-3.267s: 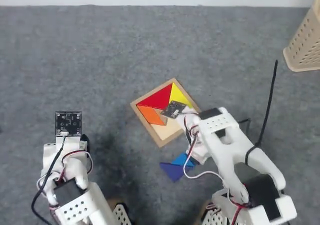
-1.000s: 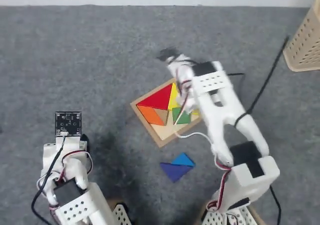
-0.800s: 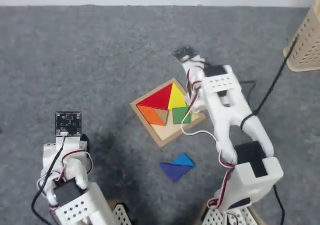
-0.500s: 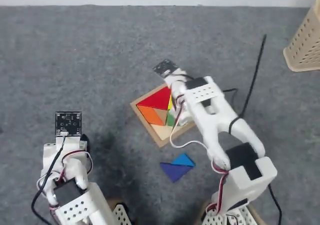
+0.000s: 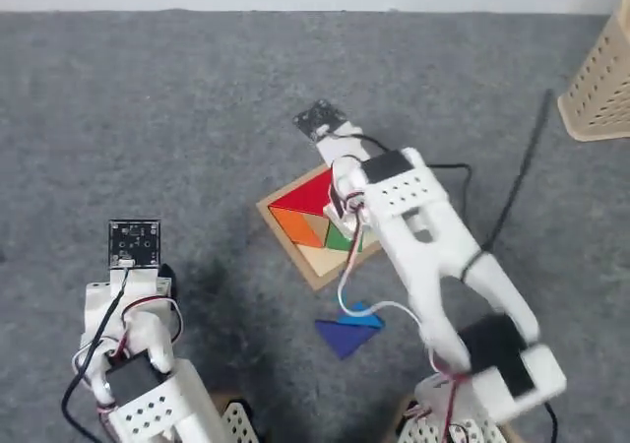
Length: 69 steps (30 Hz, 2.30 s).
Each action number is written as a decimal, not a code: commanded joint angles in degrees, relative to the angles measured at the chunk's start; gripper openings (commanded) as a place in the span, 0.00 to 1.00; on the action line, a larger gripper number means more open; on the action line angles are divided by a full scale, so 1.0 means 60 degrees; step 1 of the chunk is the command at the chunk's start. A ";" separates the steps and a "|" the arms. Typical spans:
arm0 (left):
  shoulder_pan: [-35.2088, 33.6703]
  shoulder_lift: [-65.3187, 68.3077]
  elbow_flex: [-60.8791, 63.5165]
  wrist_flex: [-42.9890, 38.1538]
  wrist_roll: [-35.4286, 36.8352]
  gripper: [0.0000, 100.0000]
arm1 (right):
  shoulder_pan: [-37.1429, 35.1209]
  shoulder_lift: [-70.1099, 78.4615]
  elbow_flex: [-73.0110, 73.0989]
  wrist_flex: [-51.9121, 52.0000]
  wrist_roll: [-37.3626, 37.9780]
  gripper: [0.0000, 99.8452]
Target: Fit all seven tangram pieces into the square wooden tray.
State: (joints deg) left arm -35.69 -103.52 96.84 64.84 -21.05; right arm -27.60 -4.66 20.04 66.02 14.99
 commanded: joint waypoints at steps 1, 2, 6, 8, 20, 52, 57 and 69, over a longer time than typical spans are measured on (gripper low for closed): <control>0.0044 -0.0088 -0.0051 0.0044 -0.0073 0.22 | -0.0081 -0.1736 0.0586 0.0198 -0.0088 0.01; 0.0044 -0.0088 -0.0051 0.0044 -0.0073 0.22 | -0.0081 -0.2029 0.0923 0.0212 -0.0059 0.01; 0.0044 -0.0088 -0.0051 0.0044 -0.0073 0.22 | -0.0095 -0.3055 0.2315 0.0549 0.0015 0.01; 0.0044 -0.0088 -0.0051 0.0044 -0.0073 0.22 | -0.0095 -0.3392 0.2930 0.0623 0.0308 0.01; 0.0044 -0.0088 -0.0051 0.0044 -0.0073 0.22 | -0.2132 -0.3568 0.5187 0.0608 0.2242 0.04; 0.0044 -0.0088 -0.0051 0.0044 -0.0073 0.22 | -0.0154 -0.0505 0.4015 -0.1106 0.1626 0.15; 0.0044 -0.0088 -0.0051 0.0044 -0.0073 0.22 | 0.0286 -0.0198 0.3736 -0.1106 0.1172 0.06; 0.0044 -0.0088 -0.0051 0.0044 -0.0073 0.22 | 0.0916 -0.3216 0.3736 -0.0242 0.0527 0.02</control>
State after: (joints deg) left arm -35.78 -103.52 96.84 64.84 -21.05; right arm -22.77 -16.35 45.19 62.59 18.86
